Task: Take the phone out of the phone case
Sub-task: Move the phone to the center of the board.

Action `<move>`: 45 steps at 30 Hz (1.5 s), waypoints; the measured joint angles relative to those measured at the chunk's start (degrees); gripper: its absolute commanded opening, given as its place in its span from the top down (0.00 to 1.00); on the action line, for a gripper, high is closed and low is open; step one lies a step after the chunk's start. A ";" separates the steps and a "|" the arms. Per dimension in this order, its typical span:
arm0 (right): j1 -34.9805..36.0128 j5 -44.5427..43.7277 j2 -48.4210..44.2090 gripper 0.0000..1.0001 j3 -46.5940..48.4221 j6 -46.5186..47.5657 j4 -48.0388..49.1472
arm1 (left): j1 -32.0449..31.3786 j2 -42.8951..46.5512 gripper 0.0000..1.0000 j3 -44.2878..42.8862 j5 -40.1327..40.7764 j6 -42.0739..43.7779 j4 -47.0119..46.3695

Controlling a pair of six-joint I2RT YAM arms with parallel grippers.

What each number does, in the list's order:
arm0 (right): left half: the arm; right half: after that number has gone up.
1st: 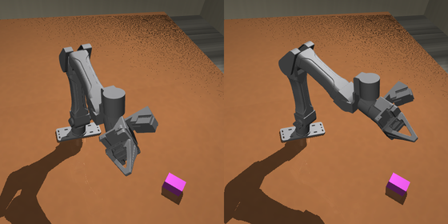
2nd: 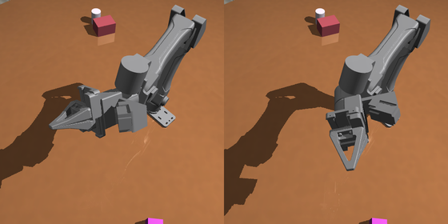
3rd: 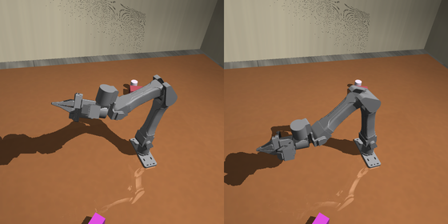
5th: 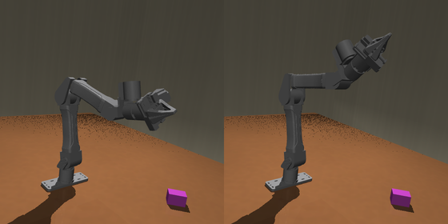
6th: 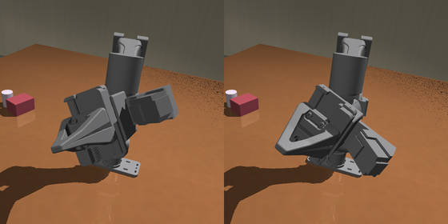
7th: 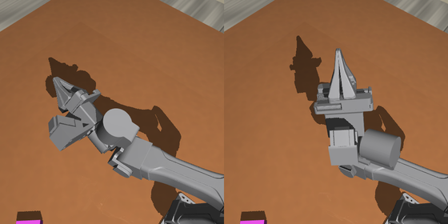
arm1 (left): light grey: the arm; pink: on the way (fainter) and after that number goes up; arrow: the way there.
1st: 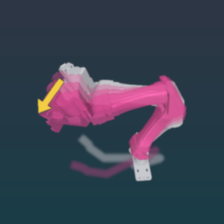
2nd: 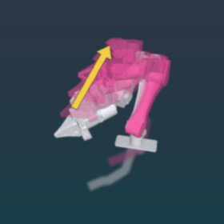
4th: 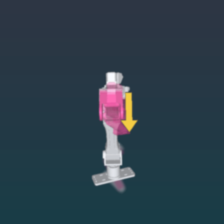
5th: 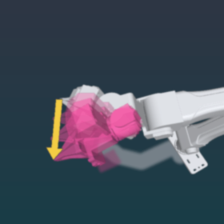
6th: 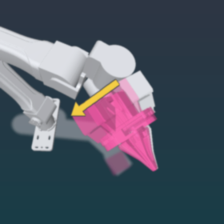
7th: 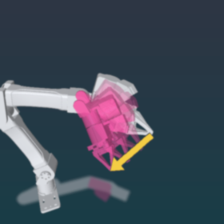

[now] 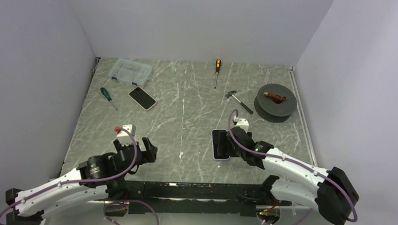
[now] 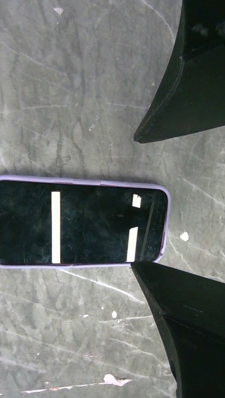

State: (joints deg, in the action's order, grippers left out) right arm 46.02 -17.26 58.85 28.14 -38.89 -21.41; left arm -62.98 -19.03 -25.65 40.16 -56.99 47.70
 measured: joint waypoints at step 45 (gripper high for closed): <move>4.63 -3.78 23.41 0.03 10.97 -2.03 -0.50 | 0.00 -8.87 0.02 -2.36 -7.41 -0.94 -2.36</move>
State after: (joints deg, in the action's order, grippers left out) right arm 50.65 -21.04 82.26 39.11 -40.93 -21.91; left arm -62.98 -27.90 -28.01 32.75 -57.93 45.34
